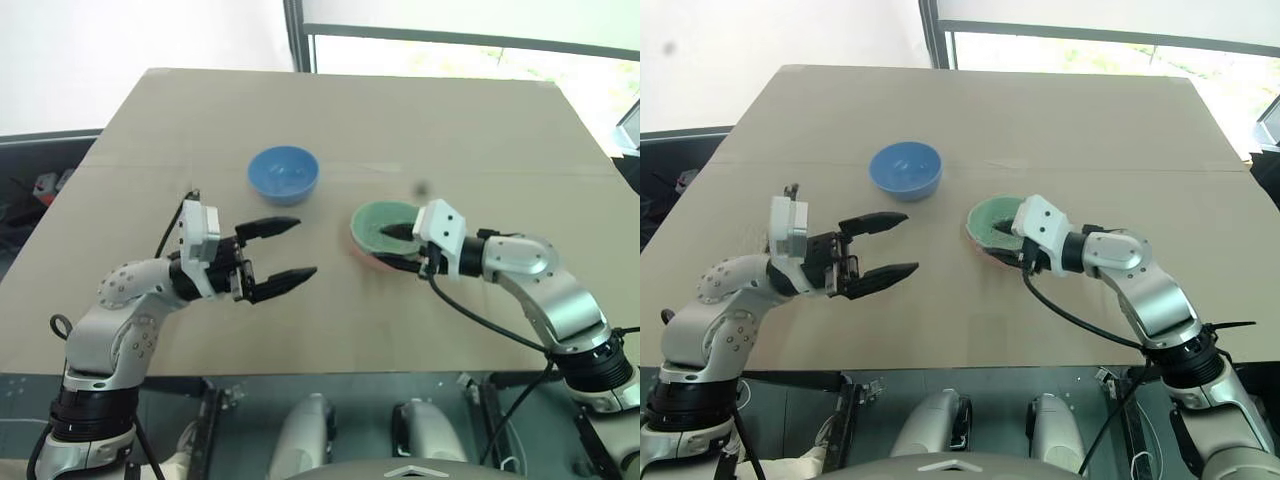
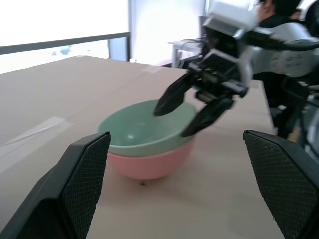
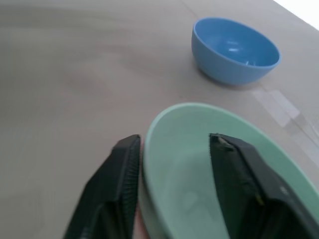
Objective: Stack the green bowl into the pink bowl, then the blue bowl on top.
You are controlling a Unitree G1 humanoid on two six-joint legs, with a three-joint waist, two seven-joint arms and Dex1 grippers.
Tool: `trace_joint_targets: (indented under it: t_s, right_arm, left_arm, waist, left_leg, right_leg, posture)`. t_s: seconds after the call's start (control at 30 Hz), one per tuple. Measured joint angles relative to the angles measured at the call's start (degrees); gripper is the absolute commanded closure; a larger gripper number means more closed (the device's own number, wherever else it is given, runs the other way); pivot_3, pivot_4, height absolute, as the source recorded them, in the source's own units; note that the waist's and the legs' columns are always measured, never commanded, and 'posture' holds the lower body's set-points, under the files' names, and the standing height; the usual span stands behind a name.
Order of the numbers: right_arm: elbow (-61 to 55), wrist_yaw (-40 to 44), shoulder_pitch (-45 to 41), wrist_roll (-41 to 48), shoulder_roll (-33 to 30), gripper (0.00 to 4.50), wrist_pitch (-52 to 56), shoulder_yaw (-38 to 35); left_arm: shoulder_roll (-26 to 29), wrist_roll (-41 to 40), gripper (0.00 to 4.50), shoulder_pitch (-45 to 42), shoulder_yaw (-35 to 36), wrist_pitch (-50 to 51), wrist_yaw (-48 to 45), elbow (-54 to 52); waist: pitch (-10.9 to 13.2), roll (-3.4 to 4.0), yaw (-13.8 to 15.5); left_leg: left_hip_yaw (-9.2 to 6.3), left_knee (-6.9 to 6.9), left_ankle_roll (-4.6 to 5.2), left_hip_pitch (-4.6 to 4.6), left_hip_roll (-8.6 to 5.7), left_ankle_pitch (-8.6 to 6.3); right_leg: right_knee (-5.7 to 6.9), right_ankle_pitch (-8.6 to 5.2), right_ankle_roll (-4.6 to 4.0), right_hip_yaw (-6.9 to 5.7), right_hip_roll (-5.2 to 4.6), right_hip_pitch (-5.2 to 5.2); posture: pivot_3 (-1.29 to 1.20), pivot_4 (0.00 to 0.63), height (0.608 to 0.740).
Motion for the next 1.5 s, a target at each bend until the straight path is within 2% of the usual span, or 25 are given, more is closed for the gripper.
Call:
trace_joint_targets:
  t_s: [0.17,0.23,0.3,0.37,0.47,0.57,0.63,0.67,0.7,0.8,0.9,0.93,1.03,1.23,1.43,1.5]
  right_arm:
    - [-6.6,-0.3,0.9,7.5,0.3,1.01,2.4,-7.1]
    - [-8.0,-0.7,1.6,9.1,0.2,1.01,3.3,-8.3]
    - [-9.1,-1.8,2.2,10.0,0.1,1.01,3.9,-9.6]
    - [-9.7,-2.9,2.7,10.2,-0.5,1.01,4.2,-10.8]
    - [-9.7,-3.7,3.2,10.2,-0.9,1.01,4.2,-11.7]
    - [-9.8,-4.6,3.9,10.1,-1.2,1.01,4.1,-12.0]
    - [-9.9,-4.9,4.1,10.0,-1.3,1.01,4.1,-12.1]
    - [-9.9,-5.3,4.5,9.8,-1.5,0.93,4.1,-12.2]
    - [-10.1,-5.5,4.9,9.7,-1.5,0.93,4.0,-12.2]
    - [-11.2,-6.3,6.5,9.4,-2.1,0.93,4.0,-12.3]
    - [-12.2,-6.9,8.2,9.4,-2.3,0.93,4.0,-13.2]
    - [-12.4,-7.3,8.7,9.4,-2.6,0.93,4.0,-13.7]
    - [-13.4,-7.9,10.3,9.4,-2.9,0.93,3.9,-14.5]
    - [-14.2,-8.4,13.6,9.6,-3.8,0.93,3.2,-17.2]
    - [-14.8,-8.3,18.5,10.0,-5.1,0.93,2.3,-21.2]
    - [-16.8,-9.1,25.6,9.0,-5.9,0.93,1.8,-26.5]
  left_arm:
    - [0.5,13.9,0.00,-3.9,-0.4,-0.4,14.7,1.6]
    - [3.7,20.6,0.00,-6.8,-3.5,0.9,18.1,2.9]
    - [8.7,28.8,0.00,-12.0,-9.6,0.9,18.1,5.9]
    - [10.3,35.1,0.00,-17.2,-14.5,-1.0,17.3,9.8]
    - [9.6,39.1,0.00,-21.2,-19.3,-1.7,16.3,14.1]
    - [7.5,45.5,0.00,-27.5,-26.6,-3.2,14.1,23.4]
    - [6.7,46.8,0.00,-28.9,-28.1,-4.5,13.4,25.7]
    - [5.5,48.0,0.49,-30.8,-29.5,-5.9,12.9,28.4]
    - [4.2,49.0,0.67,-32.4,-30.6,-7.6,12.1,31.1]
    - [2.4,50.2,1.72,-34.9,-31.8,-10.5,10.4,35.6]
    - [2.2,51.2,2.93,-36.8,-31.8,-12.5,9.5,38.8]
    - [2.0,51.5,3.47,-37.3,-31.8,-13.2,9.3,39.7]
    - [1.5,52.0,4.49,-37.8,-31.7,-14.2,8.4,42.6]
    - [0.3,47.0,4.49,-38.3,-29.0,-13.0,2.2,41.9]
    - [-1.8,39.6,4.49,-39.7,-26.3,-13.8,-3.9,34.2]
    - [-5.4,30.5,4.49,-42.0,-24.2,-17.0,-10.4,26.9]
  waist:
    - [0.0,-0.03,0.0]
    - [0.0,-0.05,0.1]
    - [0.0,-0.04,0.2]
    - [0.0,-0.02,0.1]
    - [0.0,-0.02,0.0]
    - [0.0,-0.02,0.0]
    - [0.0,-0.03,0.0]
    - [0.0,-0.04,0.0]
    - [0.0,-0.05,0.1]
    - [0.0,-0.06,0.0]
    - [0.0,-0.07,0.0]
    - [0.0,-0.07,0.0]
    - [0.0,-0.07,-0.1]
    - [0.0,-0.09,0.1]
    - [0.0,-0.09,0.1]
    - [0.0,-0.09,0.3]
  left_leg:
    - [-0.02,-0.01,0.00,0.00,-0.01,0.00]
    - [-0.03,-0.01,0.00,0.00,-0.07,0.00]
    - [-0.02,-0.02,-0.01,0.01,-0.22,0.00]
    - [0.03,-0.02,0.00,0.03,-0.25,0.00]
    - [0.03,-0.04,0.00,-0.02,-0.24,0.00]
    - [0.06,-0.09,-0.01,-0.14,-0.20,0.01]
    - [0.08,-0.11,-0.01,-0.19,-0.20,0.01]
    - [0.07,-0.11,-0.01,-0.21,-0.21,0.01]
    - [0.08,-0.10,-0.01,-0.24,-0.21,0.01]
    - [0.07,-0.10,0.00,-0.26,-0.21,0.00]
    - [0.07,-0.09,-0.01,-0.25,-0.20,0.01]
    - [0.07,-0.09,0.00,-0.24,-0.20,0.01]
    - [0.07,-0.06,0.00,-0.24,-0.19,0.01]
    - [0.03,-0.02,0.01,-0.30,-0.21,0.00]
    - [0.00,0.01,0.01,-0.32,-0.22,0.00]
    - [-0.07,0.06,0.02,-0.34,-0.17,0.00]
  right_leg:
    - [0.02,0.00,0.01,-0.04,0.00,0.03]
    - [0.01,0.00,0.01,-0.07,0.01,0.03]
    - [0.02,0.00,0.01,-0.08,0.02,0.03]
    - [0.04,0.00,0.01,-0.04,0.00,0.03]
    - [0.08,0.00,0.02,-0.04,0.04,0.01]
    - [0.07,0.00,0.02,-0.05,0.11,-0.10]
    - [0.06,0.00,0.02,-0.04,0.10,-0.14]
    - [0.04,0.00,0.03,-0.05,0.10,-0.15]
    - [0.03,0.00,0.03,-0.07,0.10,-0.15]
    - [0.04,0.00,0.04,-0.06,0.08,-0.18]
    - [0.07,0.00,0.04,-0.06,0.09,-0.19]
    - [0.08,0.00,0.04,-0.05,0.08,-0.19]
    - [0.09,0.00,0.05,-0.04,0.08,-0.19]
    - [0.08,0.00,0.05,-0.05,0.05,-0.19]
    - [0.09,0.01,0.05,-0.06,0.01,-0.19]
    - [0.10,0.00,0.05,-0.10,0.01,-0.14]
  posture:
    - [0.00,0.150,0.740]
    - [0.00,0.150,0.740]
    - [0.00,0.150,0.740]
    - [0.00,0.150,0.740]
    - [0.00,0.150,0.740]
    - [0.00,0.150,0.740]
    - [0.00,0.150,0.740]
    - [0.00,0.150,0.740]
    - [0.00,0.150,0.740]
    - [0.00,0.150,0.740]
    - [0.00,0.150,0.740]
    - [0.00,0.150,0.740]
    - [0.00,0.150,0.740]
    - [0.00,0.150,0.740]
    - [0.00,0.150,0.740]
    - [0.00,0.150,0.740]
